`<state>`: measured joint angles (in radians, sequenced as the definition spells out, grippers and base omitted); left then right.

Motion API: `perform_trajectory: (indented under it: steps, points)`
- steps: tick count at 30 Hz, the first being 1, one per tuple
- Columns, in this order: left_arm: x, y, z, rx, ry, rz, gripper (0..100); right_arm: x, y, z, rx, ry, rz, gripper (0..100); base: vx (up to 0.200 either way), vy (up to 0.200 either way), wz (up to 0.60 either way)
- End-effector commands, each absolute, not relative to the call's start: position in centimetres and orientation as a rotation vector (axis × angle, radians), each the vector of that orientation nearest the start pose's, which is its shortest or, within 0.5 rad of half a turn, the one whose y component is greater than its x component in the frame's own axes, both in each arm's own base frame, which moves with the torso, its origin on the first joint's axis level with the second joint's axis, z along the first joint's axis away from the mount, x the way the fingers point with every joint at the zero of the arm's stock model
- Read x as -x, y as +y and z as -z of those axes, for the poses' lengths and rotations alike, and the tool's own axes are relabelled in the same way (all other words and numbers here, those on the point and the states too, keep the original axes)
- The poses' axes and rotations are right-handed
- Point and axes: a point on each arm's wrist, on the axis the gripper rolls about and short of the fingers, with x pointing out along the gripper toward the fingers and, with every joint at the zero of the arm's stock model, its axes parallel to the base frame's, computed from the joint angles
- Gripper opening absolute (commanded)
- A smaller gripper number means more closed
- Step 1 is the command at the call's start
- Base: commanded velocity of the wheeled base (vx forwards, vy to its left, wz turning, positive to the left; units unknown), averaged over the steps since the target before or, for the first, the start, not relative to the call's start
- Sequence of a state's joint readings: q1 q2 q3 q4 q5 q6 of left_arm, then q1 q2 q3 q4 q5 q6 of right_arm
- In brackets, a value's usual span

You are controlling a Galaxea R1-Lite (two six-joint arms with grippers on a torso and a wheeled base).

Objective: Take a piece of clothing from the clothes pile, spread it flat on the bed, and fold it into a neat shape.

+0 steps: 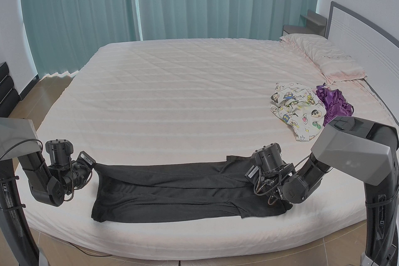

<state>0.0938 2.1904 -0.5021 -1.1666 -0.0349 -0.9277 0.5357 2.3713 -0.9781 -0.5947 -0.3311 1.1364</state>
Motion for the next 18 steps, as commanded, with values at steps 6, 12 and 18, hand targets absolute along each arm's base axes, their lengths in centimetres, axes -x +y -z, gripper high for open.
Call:
perform_trajectory:
  steps: [6,12,18]
  points:
    - [-31.9,2.9,-1.3,0.933,0.441,-0.298,0,-36.1,17.8,-0.2,-0.793,0.645,0.232,0,0.0,0.0,0.0]
    - [-32.7,3.0,-1.8,0.925,0.398,-0.297,0,-38.0,16.7,-2.5,-0.825,0.564,0.212,0,0.0,0.0,0.0]
    - [-33.6,3.1,-2.2,0.924,0.368,-0.282,0,-39.7,16.9,-4.0,-0.84,0.498,0.175,0,0.0,0.0,0.0]
